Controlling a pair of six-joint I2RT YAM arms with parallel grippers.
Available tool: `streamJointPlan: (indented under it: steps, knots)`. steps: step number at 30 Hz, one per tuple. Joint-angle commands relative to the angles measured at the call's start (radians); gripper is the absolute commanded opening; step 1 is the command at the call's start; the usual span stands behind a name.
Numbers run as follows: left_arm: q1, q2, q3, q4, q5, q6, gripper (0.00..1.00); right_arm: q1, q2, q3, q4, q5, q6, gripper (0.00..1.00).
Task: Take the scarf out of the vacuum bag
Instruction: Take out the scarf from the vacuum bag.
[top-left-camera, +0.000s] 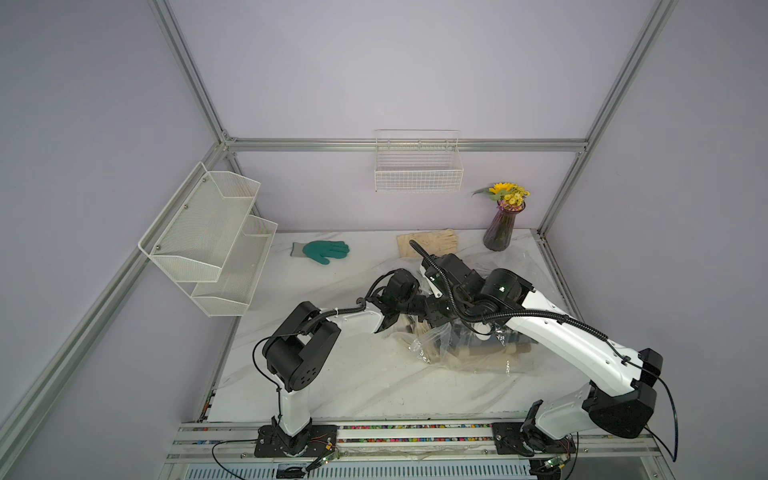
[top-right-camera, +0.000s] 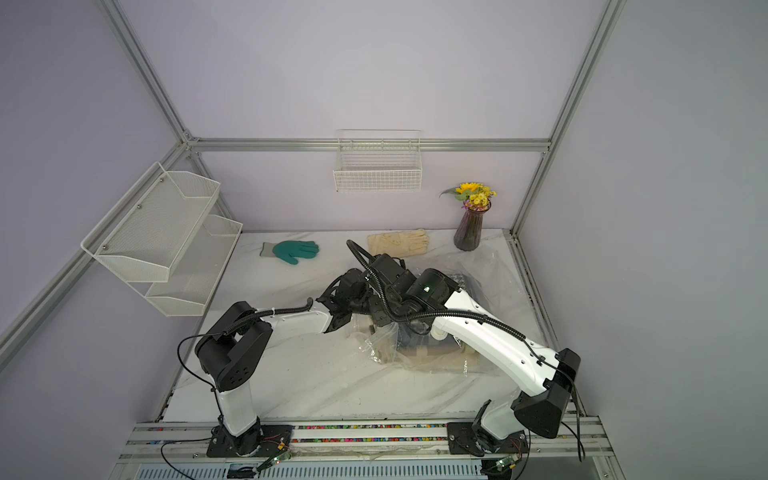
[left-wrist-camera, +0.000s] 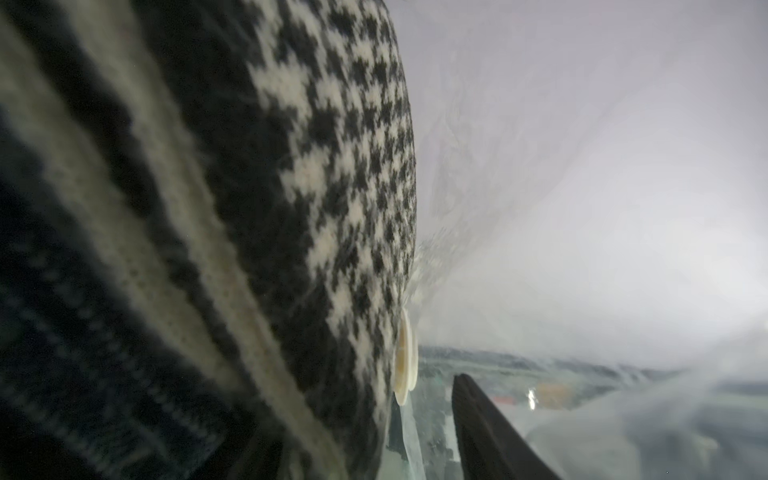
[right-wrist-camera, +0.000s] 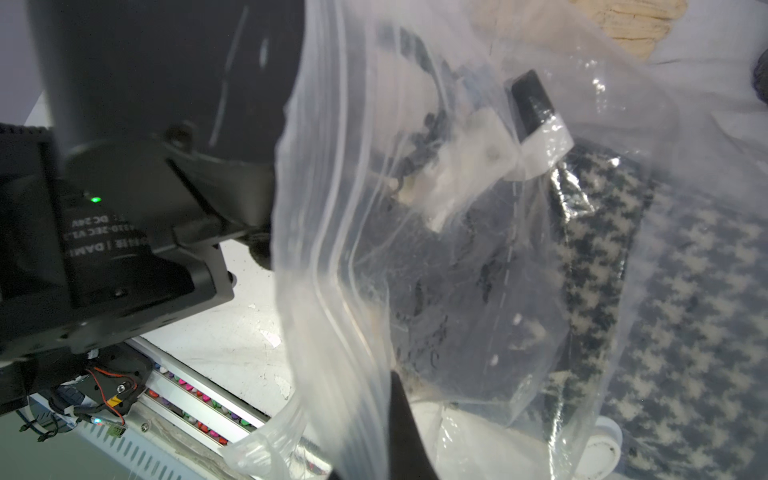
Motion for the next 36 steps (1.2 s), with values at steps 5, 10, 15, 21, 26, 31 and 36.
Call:
streamJointPlan:
  steps: [5,10,15,21,26,31,36]
  knots:
    - [-0.012,-0.020,0.058,0.014,0.021,0.027,0.16,-0.006,-0.015,0.014,0.003,0.031,-0.009,0.07]
    - [-0.012,-0.032,0.093,0.004,0.025,0.025,0.15,-0.012,-0.011,0.025,0.003,0.032,-0.012,0.07]
    - [-0.012,-0.053,0.117,-0.009,0.024,0.028,0.14,-0.014,-0.016,0.037,0.005,0.047,-0.012,0.07]
    - [-0.012,-0.056,0.113,0.003,0.026,0.017,0.10,-0.018,-0.017,0.057,0.001,0.056,-0.021,0.07]
    - [-0.012,-0.055,0.128,0.013,0.028,0.005,0.02,-0.026,-0.006,0.098,-0.026,0.067,-0.042,0.07]
    - [-0.011,-0.043,0.217,-0.035,0.031,0.012,0.02,-0.037,-0.004,0.112,-0.028,0.072,-0.052,0.07]
    - [-0.011,-0.035,0.236,-0.033,0.040,0.011,0.00,-0.047,0.004,0.114,-0.029,0.067,-0.055,0.07]
